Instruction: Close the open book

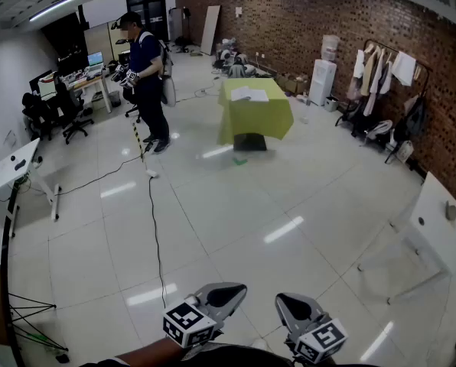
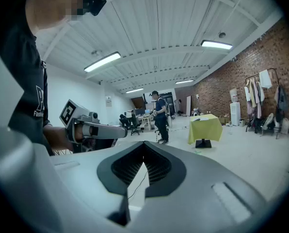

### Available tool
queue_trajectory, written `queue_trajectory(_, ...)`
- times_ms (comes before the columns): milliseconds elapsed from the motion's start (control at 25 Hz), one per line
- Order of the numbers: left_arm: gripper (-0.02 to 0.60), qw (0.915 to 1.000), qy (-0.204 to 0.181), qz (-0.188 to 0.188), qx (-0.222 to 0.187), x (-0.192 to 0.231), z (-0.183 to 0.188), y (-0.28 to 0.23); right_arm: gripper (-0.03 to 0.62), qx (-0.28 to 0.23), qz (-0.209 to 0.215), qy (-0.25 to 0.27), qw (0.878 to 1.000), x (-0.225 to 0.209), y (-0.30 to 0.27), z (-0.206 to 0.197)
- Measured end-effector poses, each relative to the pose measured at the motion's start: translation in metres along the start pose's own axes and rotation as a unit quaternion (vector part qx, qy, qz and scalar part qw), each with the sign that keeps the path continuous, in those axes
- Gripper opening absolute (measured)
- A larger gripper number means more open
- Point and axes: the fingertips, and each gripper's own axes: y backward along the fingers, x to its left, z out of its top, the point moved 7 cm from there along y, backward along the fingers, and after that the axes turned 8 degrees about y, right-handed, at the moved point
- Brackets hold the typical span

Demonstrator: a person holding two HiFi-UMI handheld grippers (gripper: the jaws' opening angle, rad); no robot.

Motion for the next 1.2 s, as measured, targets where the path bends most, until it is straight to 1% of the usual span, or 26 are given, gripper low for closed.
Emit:
queue_trajectory(80,0.007,0.9998,0.021,-0.005,-0.001,-0.007,-0.002,-0.001,0.007,0.0,-0.001,0.001,1.0,0.001,0.007,-0.002)
queue_trajectory(160,0.007,0.9996,0.026,-0.01,-0.003,-0.013,-0.006,-0.005,0.007,-0.001,-0.001,0.005,1.0,0.0,0.013,-0.003)
queue_trajectory(320,0.008,0.9998,0.016,-0.012,-0.002,-0.021,-0.008,-0.018,0.006,-0.004,0.001,0.013,1.0,-0.008,0.022,-0.006)
queue_trajectory(600,0.007,1.0,-0.004,-0.002,-0.008,-0.044,-0.01,-0.048,0.006,-0.001,0.013,0.015,1.0,-0.028,0.051,-0.011)
queue_trajectory(920,0.008,0.9996,0.01,0.014,-0.02,-0.06,-0.02,-0.076,0.006,-0.006,0.03,0.017,0.999,-0.04,0.083,-0.022)
queue_trajectory(1040,0.008,0.9996,0.01,0.021,-0.013,-0.072,-0.021,-0.088,0.006,-0.012,0.034,0.025,0.999,-0.049,0.093,-0.026)
queue_trajectory(1200,0.007,0.9995,0.0,0.033,0.004,-0.084,-0.027,-0.095,0.006,-0.021,0.04,0.011,0.999,-0.061,0.1,-0.033)
